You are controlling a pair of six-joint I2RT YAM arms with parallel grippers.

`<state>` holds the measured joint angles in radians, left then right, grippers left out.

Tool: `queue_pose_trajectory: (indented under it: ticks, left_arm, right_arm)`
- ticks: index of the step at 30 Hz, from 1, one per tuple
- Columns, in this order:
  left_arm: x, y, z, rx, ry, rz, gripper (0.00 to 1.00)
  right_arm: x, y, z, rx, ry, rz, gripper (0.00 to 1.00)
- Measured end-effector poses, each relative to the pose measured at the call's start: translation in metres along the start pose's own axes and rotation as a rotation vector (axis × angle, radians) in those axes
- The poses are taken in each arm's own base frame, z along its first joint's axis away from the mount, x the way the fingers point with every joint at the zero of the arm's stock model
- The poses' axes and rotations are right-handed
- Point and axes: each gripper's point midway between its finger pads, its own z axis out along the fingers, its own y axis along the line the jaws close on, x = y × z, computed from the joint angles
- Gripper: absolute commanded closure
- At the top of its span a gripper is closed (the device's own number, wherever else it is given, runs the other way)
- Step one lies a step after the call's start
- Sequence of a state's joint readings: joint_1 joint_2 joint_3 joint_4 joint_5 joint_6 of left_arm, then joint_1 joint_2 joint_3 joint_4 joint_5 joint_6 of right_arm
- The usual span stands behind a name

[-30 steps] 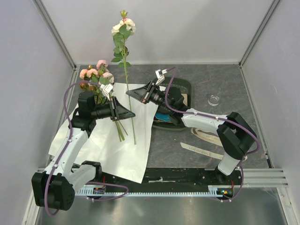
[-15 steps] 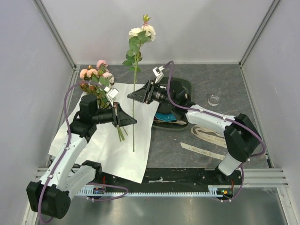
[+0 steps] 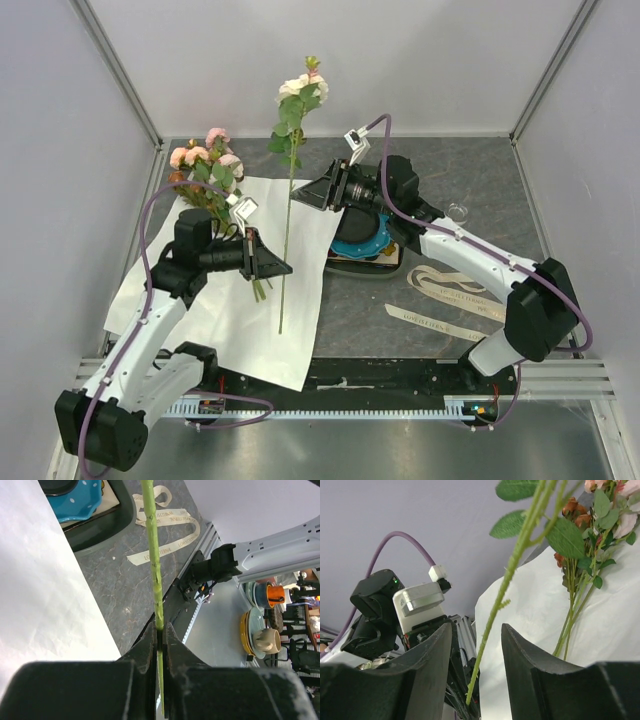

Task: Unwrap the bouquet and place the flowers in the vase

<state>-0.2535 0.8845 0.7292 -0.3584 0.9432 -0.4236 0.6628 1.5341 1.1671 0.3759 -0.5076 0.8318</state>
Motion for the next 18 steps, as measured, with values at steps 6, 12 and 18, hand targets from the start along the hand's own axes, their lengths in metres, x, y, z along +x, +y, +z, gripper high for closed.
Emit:
queue_pose_trajectory:
  ticks: [6, 12, 18]
  left_arm:
    - [0.003, -0.007, -0.003, 0.010, 0.000, 0.021, 0.98]
    - [0.005, -0.011, -0.003, 0.019, 0.005, 0.029, 0.98]
    - [0.011, -0.013, -0.004, 0.019, 0.025, 0.012, 0.98]
  right_arm:
    - [-0.009, 0.007, -0.001, -0.010, -0.016, -0.009, 0.41]
    - [-0.009, 0.007, -0.001, -0.012, -0.012, -0.007, 0.54]
    - [-0.010, 0.009, 0.000, -0.016, -0.016, -0.002, 0.52]
